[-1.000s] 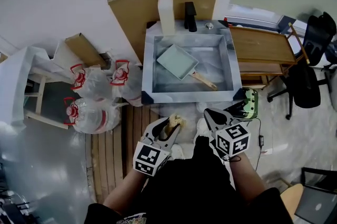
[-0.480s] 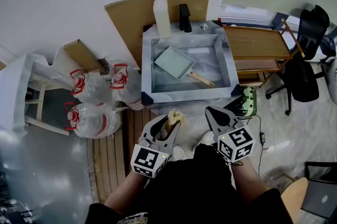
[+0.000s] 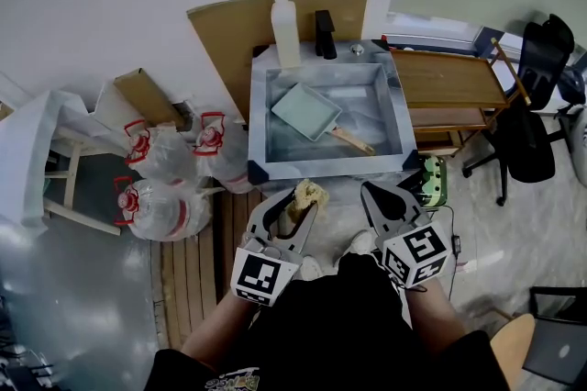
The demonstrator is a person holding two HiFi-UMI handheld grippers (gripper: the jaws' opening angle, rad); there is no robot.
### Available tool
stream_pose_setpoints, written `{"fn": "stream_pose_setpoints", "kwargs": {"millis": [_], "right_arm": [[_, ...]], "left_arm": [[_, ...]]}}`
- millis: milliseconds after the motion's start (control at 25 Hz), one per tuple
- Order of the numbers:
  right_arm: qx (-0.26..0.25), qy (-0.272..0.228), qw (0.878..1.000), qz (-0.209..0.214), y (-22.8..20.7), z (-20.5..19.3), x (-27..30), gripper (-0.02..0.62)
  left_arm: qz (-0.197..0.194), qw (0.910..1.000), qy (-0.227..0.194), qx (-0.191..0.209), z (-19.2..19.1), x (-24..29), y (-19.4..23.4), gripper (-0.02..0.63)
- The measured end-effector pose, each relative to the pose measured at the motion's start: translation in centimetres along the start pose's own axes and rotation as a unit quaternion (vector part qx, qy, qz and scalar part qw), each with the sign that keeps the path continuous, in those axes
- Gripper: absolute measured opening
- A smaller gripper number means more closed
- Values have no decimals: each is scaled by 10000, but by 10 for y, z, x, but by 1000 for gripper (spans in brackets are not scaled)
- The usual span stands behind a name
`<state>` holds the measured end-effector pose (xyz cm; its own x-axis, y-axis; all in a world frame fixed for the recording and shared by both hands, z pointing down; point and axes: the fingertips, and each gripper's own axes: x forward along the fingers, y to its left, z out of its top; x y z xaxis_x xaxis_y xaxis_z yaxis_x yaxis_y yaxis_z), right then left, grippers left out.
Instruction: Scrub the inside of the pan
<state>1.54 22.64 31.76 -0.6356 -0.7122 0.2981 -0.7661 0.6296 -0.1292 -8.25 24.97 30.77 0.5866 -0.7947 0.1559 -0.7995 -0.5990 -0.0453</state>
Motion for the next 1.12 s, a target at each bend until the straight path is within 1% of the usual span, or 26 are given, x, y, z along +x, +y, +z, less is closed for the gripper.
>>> {"fn": "stream_pose_setpoints", "kwargs": {"millis": [80, 360, 640, 840, 1120], "right_arm": [[25, 37, 10000, 14, 2, -4, 0, 9], [69, 148, 9998, 107, 12, -16, 1, 9], [98, 103, 9998, 134, 15, -18, 0, 9], [141, 123, 9997, 123, 15, -21, 0, 9], [76, 131, 9998, 105, 15, -16, 0, 9]], "left_arm": [[-8, 10000, 22, -23, -3, -1, 0, 144], [-40, 9994, 170, -292, -19, -6, 0, 143], [-40, 9994, 245, -255, -21, -8, -3, 143], [-96, 9988, 309, -369, -25, -7, -8, 143], [-107, 9990, 245, -356, -22, -7, -6, 143]]}}
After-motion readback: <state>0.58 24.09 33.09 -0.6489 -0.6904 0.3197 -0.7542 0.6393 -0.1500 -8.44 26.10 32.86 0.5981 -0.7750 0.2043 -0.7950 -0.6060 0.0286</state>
